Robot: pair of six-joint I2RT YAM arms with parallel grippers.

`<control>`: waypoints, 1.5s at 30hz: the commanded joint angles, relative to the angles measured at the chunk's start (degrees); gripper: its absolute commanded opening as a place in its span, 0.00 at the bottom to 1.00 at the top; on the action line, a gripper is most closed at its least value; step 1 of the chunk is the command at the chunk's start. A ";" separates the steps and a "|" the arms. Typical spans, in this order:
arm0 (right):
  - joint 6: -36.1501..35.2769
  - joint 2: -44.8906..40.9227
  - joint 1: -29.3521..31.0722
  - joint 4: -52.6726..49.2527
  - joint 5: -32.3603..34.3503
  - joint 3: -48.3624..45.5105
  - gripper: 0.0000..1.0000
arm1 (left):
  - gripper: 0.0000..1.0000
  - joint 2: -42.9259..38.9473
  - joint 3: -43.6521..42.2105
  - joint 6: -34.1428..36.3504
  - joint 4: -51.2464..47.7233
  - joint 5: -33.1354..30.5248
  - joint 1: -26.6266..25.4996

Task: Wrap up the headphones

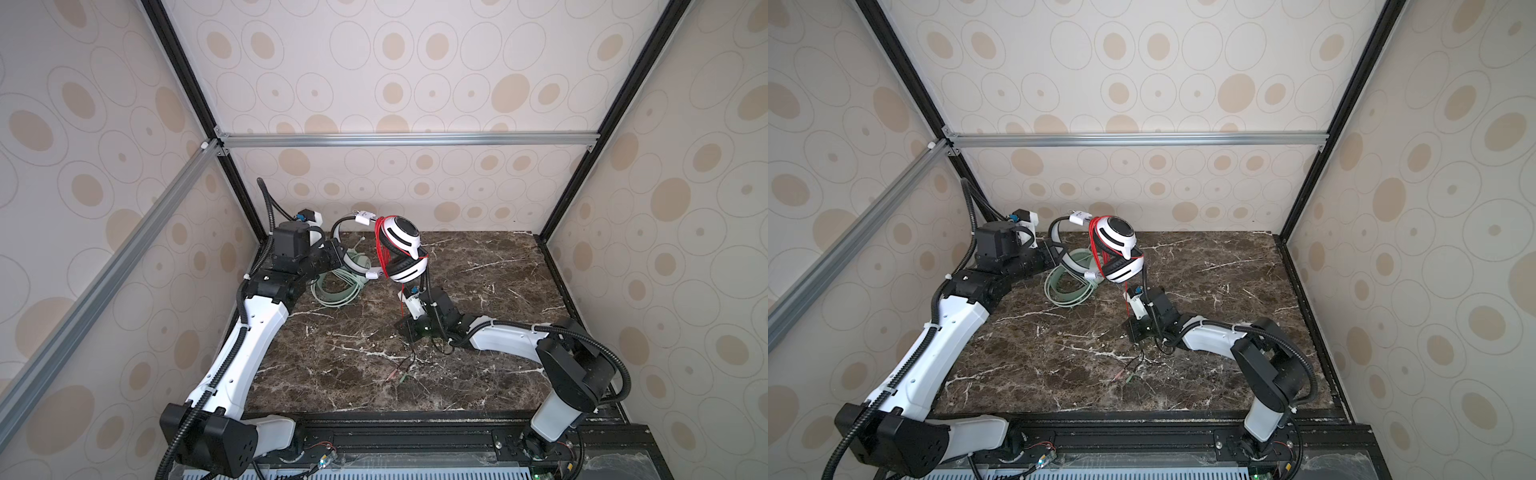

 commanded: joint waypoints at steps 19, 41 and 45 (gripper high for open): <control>0.05 -0.11 3.20 -9.41 2.89 3.90 0.00 | 0.00 -4.00 1.67 -2.77 9.27 4.44 0.56; -1.96 -16.28 27.98 -42.23 40.32 10.47 0.00 | 0.00 -4.12 4.13 -6.12 -0.38 -20.11 0.15; -5.36 -16.87 30.60 -54.72 50.59 21.36 0.00 | 0.00 -2.91 5.97 -4.79 -3.16 -25.64 -1.68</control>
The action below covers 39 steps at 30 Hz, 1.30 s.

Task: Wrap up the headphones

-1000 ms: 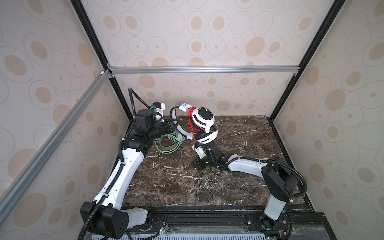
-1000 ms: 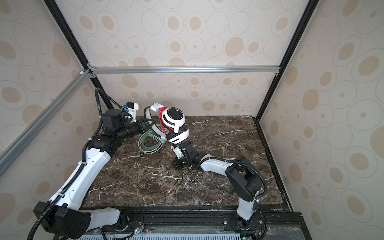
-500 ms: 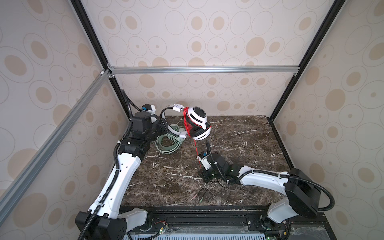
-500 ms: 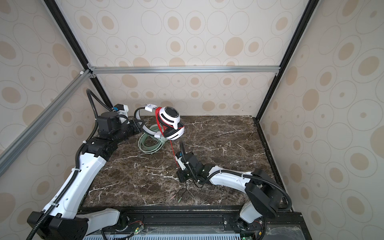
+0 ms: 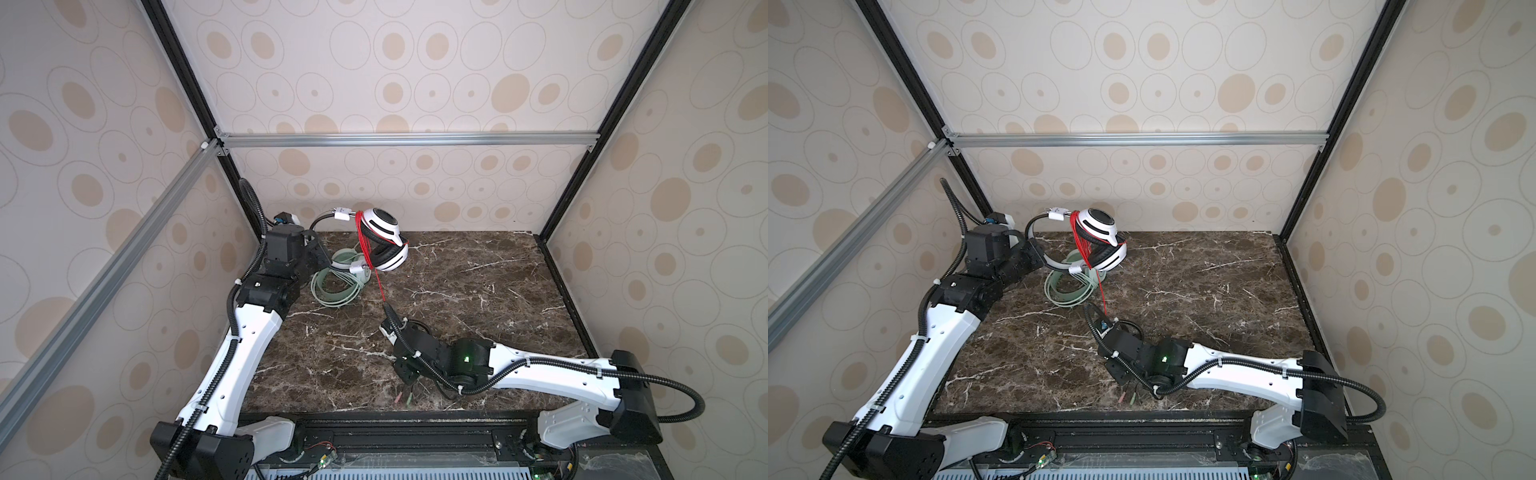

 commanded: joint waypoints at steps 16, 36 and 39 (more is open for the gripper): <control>-16.71 -5.69 1.38 -30.65 31.39 21.90 0.00 | 0.00 9.69 12.05 5.27 -7.06 -27.59 -20.83; -30.07 -9.67 -14.73 -15.76 21.91 22.50 0.19 | 0.00 11.58 10.59 13.89 -4.74 -28.69 -30.61; -30.20 -7.60 -17.04 -14.81 18.99 24.85 0.36 | 0.00 11.27 10.58 14.28 -4.60 -28.32 -30.59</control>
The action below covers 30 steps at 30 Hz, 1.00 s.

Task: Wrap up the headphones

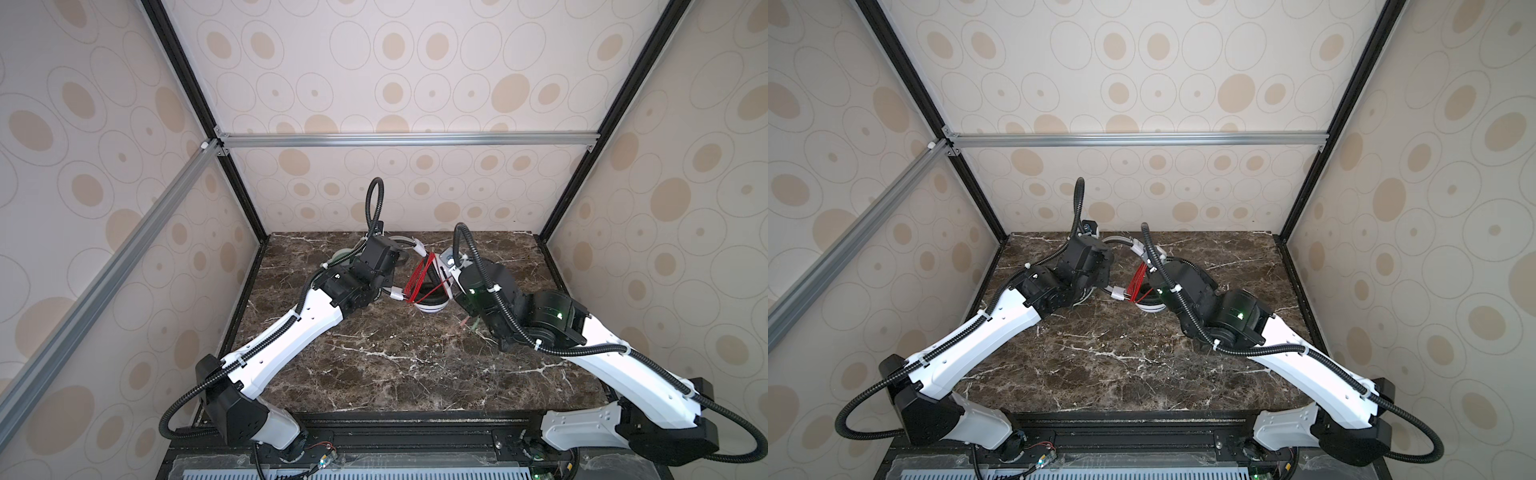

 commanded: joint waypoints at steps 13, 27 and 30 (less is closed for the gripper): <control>1.25 12.98 -10.66 -1.55 -17.31 15.73 0.48 | 0.00 -2.94 0.59 0.45 4.03 0.67 -0.25; 16.49 -11.58 -19.62 5.68 -29.81 -21.65 0.48 | 0.00 -4.56 0.68 -0.69 3.68 -1.78 -0.05; 19.28 -14.91 -20.42 7.09 -32.95 -27.73 0.48 | 0.00 -4.94 0.66 -0.60 3.84 -1.40 0.07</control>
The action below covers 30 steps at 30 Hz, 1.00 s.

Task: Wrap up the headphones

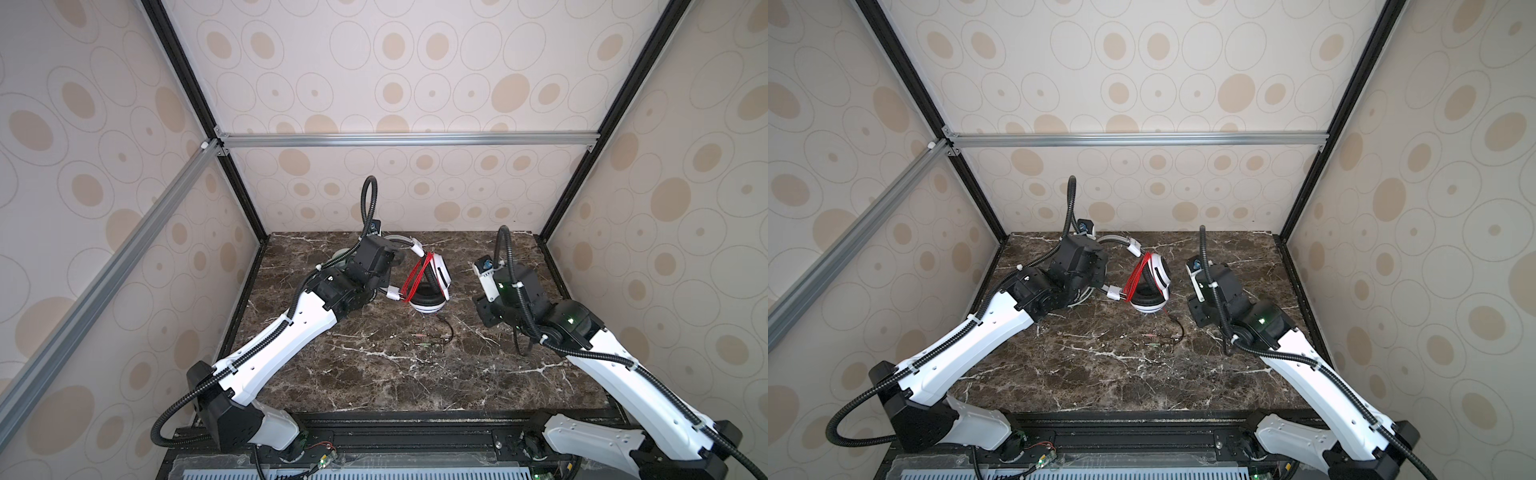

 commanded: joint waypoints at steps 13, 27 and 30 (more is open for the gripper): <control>9.05 4.65 -7.18 25.54 -30.39 -21.48 0.63 | 0.00 -7.64 -1.95 -1.68 8.71 11.87 2.85; 8.38 24.87 -13.55 45.95 -43.90 -14.84 0.65 | 0.00 -12.69 -5.71 -0.42 14.27 22.04 5.68; 7.53 28.10 -13.61 46.19 -45.10 -11.36 0.63 | 0.00 -12.51 -5.87 -0.80 14.44 22.83 6.39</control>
